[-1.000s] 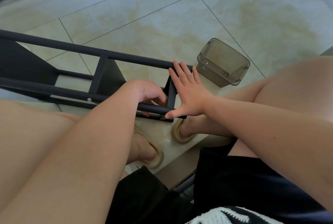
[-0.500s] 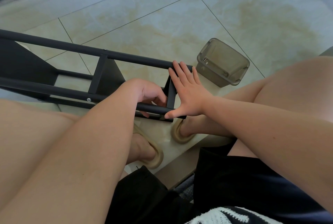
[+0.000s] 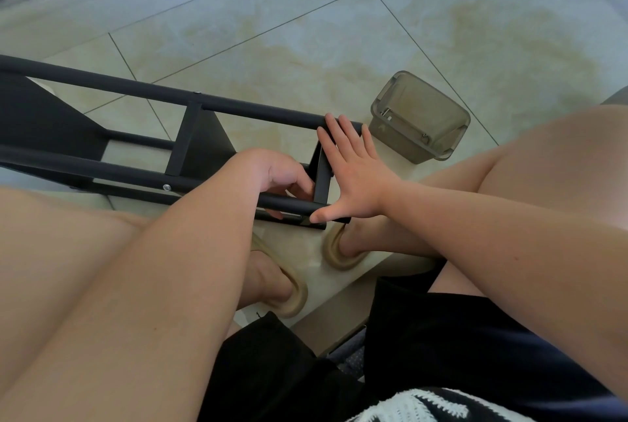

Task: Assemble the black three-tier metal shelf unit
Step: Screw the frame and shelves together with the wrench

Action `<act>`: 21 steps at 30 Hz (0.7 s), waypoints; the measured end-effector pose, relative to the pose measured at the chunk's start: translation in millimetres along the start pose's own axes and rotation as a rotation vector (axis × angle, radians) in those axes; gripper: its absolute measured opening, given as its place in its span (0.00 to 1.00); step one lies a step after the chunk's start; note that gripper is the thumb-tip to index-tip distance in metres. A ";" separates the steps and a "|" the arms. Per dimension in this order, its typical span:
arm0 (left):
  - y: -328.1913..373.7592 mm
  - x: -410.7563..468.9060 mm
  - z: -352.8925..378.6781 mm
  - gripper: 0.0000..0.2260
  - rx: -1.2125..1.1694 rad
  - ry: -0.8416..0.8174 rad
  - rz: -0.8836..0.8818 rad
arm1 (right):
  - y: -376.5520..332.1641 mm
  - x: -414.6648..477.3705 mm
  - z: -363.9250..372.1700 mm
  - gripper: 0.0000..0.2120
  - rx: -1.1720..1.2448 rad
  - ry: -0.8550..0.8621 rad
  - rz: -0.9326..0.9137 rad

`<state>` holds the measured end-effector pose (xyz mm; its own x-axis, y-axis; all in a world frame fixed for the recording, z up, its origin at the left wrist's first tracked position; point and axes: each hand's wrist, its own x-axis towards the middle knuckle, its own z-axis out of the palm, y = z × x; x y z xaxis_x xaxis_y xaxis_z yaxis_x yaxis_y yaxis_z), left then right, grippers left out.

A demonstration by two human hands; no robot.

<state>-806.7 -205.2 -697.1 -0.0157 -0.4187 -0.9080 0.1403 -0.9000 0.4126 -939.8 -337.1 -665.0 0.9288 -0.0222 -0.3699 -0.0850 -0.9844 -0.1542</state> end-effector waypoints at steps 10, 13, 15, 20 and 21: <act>0.3 4.4 0.5 0.21 0.077 0.038 0.011 | 0.9 1.0 2.5 0.70 0.002 0.006 -0.007; -0.4 7.2 -0.3 0.21 0.087 0.017 0.023 | 1.2 0.9 2.1 0.70 0.000 0.007 -0.011; -0.2 5.3 -0.6 0.11 0.065 0.005 0.028 | 1.1 1.0 2.2 0.70 0.003 0.005 -0.009; -1.9 2.5 -2.9 0.10 0.005 -0.027 -0.003 | 1.1 1.3 2.8 0.70 0.013 0.006 -0.008; -1.6 2.1 -2.1 0.10 0.007 -0.006 -0.010 | 1.2 1.2 2.8 0.70 0.014 0.006 -0.008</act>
<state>-804.8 -204.4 -699.8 -0.0230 -0.4101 -0.9118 0.1329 -0.9052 0.4038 -939.7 -337.8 -668.3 0.9315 -0.0150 -0.3634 -0.0822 -0.9820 -0.1701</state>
